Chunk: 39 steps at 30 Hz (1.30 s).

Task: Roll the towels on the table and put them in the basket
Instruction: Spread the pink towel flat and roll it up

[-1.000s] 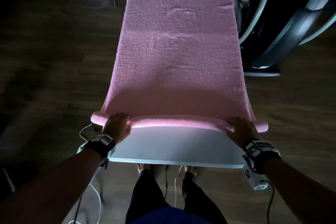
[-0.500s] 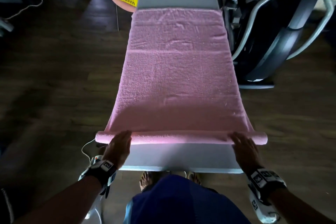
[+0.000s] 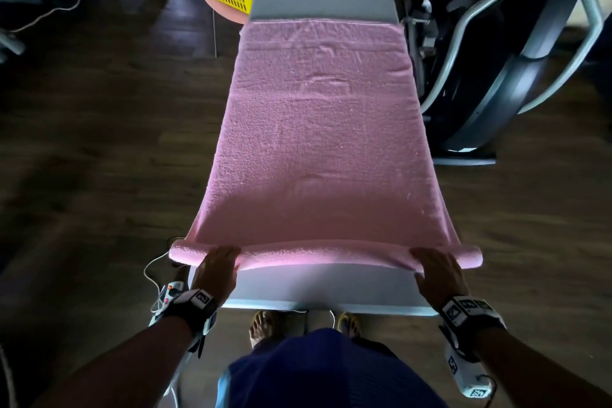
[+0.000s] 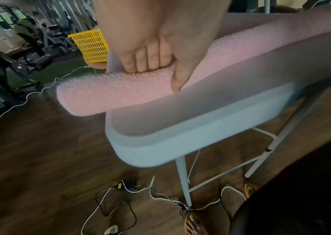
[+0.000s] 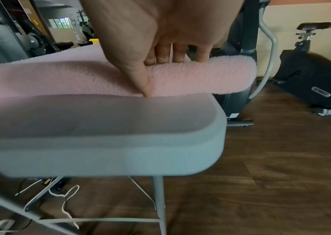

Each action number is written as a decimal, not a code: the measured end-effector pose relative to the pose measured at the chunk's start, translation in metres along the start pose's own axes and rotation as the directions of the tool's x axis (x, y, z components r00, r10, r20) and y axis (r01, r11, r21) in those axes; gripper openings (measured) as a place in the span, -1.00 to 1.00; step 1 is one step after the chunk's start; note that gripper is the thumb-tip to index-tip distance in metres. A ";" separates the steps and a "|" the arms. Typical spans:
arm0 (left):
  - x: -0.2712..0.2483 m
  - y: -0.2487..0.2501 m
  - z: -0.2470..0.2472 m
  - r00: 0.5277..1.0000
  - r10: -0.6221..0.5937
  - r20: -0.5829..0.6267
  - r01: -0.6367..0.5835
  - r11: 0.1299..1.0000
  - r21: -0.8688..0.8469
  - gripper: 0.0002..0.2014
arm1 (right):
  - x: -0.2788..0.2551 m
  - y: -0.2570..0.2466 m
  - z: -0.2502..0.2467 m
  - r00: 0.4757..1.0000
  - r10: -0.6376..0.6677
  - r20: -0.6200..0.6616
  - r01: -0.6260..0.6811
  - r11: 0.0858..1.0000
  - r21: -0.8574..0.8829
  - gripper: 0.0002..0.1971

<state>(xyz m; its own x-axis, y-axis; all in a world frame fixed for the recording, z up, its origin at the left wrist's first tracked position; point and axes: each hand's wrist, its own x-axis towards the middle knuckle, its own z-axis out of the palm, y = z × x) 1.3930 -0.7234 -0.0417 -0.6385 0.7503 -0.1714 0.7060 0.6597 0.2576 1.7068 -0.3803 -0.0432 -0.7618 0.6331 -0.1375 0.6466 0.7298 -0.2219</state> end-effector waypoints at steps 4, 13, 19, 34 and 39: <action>-0.027 -0.002 0.007 0.993 0.081 -0.080 -0.082 0.997 -0.002 -0.53 | -0.032 0.003 0.007 0.996 -0.043 -0.082 0.046 0.998 0.031 -0.48; -0.052 -0.015 -0.001 0.983 0.173 -0.060 -0.172 0.985 0.019 -0.70 | -0.063 -0.001 0.010 1.000 -0.002 -0.030 0.003 0.999 0.042 -0.51; -0.037 -0.031 0.006 0.976 0.198 -0.093 -0.196 0.980 0.037 -0.53 | -0.044 0.002 0.010 0.993 -0.034 -0.115 0.036 0.999 0.010 -0.54; -0.021 -0.022 0.002 0.990 0.100 -0.102 -0.091 0.991 0.094 -0.57 | -0.024 -0.008 0.003 0.994 -0.021 -0.107 0.022 1.000 0.010 -0.59; -0.042 -0.019 0.007 0.991 0.136 -0.014 -0.134 0.986 0.095 -0.38 | -0.047 -0.006 0.019 0.999 -0.038 0.029 0.035 0.996 0.078 -0.50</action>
<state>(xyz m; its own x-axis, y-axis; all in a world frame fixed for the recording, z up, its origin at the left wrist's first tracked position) 1.4083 -0.7667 -0.0457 -0.5406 0.8325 -0.1214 0.8112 0.5541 0.1868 1.7380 -0.4189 -0.0535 -0.7864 0.5975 -0.1566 0.6142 0.7294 -0.3014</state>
